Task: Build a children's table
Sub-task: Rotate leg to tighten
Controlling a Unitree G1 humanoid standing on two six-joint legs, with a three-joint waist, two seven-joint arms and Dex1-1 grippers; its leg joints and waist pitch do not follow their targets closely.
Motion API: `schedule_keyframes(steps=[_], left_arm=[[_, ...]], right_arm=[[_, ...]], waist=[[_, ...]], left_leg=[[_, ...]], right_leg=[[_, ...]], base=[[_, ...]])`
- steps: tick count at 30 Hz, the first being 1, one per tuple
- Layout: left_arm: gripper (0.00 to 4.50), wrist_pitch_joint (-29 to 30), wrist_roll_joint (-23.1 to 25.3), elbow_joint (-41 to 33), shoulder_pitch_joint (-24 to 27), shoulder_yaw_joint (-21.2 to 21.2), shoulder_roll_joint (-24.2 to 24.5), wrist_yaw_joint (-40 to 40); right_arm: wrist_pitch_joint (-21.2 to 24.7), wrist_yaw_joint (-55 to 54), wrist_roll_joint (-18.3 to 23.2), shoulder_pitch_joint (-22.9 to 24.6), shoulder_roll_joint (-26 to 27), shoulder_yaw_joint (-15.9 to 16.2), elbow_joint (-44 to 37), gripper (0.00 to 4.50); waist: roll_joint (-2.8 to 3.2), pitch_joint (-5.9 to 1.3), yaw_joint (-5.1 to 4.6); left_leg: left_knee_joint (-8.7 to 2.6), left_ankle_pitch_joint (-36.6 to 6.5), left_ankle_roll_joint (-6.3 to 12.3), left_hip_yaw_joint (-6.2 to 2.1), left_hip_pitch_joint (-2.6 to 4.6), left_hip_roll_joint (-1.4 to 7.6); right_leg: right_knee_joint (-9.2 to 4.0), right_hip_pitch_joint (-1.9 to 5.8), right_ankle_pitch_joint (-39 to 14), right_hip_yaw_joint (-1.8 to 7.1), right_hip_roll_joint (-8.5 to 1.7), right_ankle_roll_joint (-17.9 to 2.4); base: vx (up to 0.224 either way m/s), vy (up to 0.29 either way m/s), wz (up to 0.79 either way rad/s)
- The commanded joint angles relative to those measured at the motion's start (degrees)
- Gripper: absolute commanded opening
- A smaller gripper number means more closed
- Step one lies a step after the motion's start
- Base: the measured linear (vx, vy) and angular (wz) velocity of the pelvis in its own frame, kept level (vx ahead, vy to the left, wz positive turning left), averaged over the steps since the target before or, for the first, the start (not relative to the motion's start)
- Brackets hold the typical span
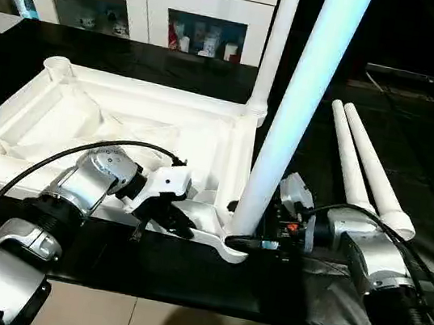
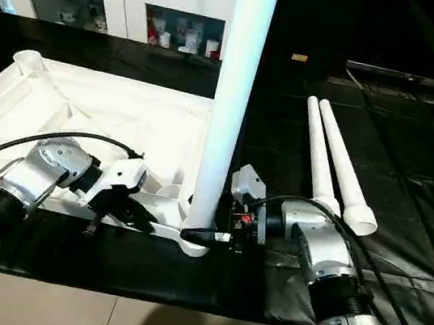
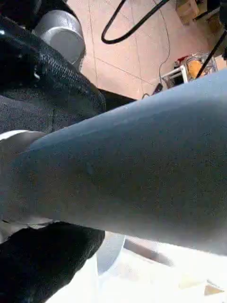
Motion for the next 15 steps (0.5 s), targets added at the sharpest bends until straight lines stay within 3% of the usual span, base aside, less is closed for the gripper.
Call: schedule_keyframes(steps=[1,9,15], left_arm=[[0.0,-0.55,0.6,0.25,-0.27,-2.03,-0.44,-2.37],[0.0,0.22,0.39,0.6,-0.15,-1.51,-0.86,-1.66],[0.0,5.77,-1.02,0.88,0.05,1.01,-2.94,3.48]], right_arm=[[0.92,1.4,0.68,0.48,-0.76,0.32,-0.95,3.15],[2.19,2.0,1.28,0.91,-0.87,0.75,-1.52,2.5],[4.32,0.67,2.55,3.59,-0.06,0.25,-4.86,2.16]], waist=[[-0.27,-4.12,-0.31],[-0.21,-4.13,-0.17],[-0.15,-4.17,0.13]], left_leg=[[-3.64,-7.87,3.11,-2.05,1.48,4.86],[-3.63,-7.8,2.99,-2.09,1.49,4.92],[-3.58,-7.87,2.92,-2.1,1.61,4.98]], right_leg=[[-3.88,2.62,-9.55,3.37,-6.39,-12.16],[-3.86,2.57,-9.59,3.34,-6.38,-12.11],[-3.82,2.56,-9.08,3.38,-6.48,-12.31]], base=[[0.0,0.0,0.0],[0.0,0.0,0.0],[0.0,0.0,0.0]])
